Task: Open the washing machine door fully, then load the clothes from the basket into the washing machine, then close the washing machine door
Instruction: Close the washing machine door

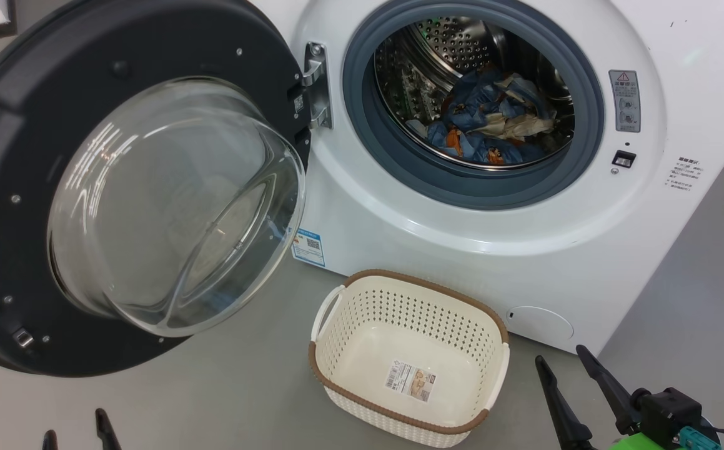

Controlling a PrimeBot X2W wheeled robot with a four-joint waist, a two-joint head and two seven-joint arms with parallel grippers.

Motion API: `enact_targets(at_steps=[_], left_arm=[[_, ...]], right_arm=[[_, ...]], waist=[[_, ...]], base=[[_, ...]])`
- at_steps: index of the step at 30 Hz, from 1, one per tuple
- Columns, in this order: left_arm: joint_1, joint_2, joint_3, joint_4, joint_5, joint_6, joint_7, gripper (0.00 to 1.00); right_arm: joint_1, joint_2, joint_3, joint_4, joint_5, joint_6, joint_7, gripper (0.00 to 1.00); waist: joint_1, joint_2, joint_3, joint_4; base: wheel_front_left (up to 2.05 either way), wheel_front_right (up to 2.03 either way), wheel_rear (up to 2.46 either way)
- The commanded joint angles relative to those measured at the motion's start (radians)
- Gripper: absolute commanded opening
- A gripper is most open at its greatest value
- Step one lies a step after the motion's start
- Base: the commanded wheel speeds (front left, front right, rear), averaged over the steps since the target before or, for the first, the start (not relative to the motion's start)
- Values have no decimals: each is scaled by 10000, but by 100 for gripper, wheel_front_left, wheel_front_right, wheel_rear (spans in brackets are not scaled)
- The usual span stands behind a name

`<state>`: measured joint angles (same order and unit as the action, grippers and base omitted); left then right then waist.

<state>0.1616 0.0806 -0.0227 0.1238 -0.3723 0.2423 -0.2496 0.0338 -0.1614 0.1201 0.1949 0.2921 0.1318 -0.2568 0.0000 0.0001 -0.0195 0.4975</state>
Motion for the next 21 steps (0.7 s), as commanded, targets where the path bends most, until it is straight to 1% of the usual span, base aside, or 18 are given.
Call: enact_targets(at_steps=[1, 2, 8, 12, 15, 16, 17, 20, 21], left_arm=[[-91, 2, 397, -285, -102, 1, -119, 50], [-84, -26, 453, -308, -194, -46, -119, 0], [-106, -161, 835, -382, -641, -228, -120, 0], [-182, -250, 1431, -617, -1504, -367, -121, 0], [-323, -286, 2137, -807, -2745, -680, -121, 0], [-323, -286, 2137, -807, -2745, -680, -121, 0], [-405, -293, 2381, -810, -3404, -849, -121, 0], [-777, -299, 3187, -750, -5958, -1337, -121, 0], [-1031, -300, 3648, -669, -7396, -1727, -121, 0]], right_arm=[[-491, -157, 279, -200, 10, -11, -49, 100], [-484, -155, 284, -198, 14, -11, -49, 100], [-448, -169, 242, -177, 24, -11, -49, 100], [-412, -172, 183, -189, 8, -11, -49, 100], [-377, -156, 148, -207, -5, -11, -49, 100], [-377, -156, 148, -207, -5, -11, -49, 100], [-369, -152, 150, -208, -9, -11, -49, 100], [-366, -143, 156, -209, -15, -11, -49, 100], [-368, -132, 189, -194, -10, -11, -49, 100]], waist=[[0, -1, 1, 0], [0, -1, -1, 0], [0, -1, 7, 7], [0, -1, 33, 33], [0, -1, 78, 69], [0, -1, 78, 69], [0, -1, 97, 82], [0, -1, 155, 121], [0, -1, 178, 133]], base=[[0, 0, 0], [0, 0, 0], [0, 0, 0], [0, 0, 0], [0, 0, 0], [0, 0, 0], [0, 0, 0], [0, 0, 0], [0, 0, 0]])
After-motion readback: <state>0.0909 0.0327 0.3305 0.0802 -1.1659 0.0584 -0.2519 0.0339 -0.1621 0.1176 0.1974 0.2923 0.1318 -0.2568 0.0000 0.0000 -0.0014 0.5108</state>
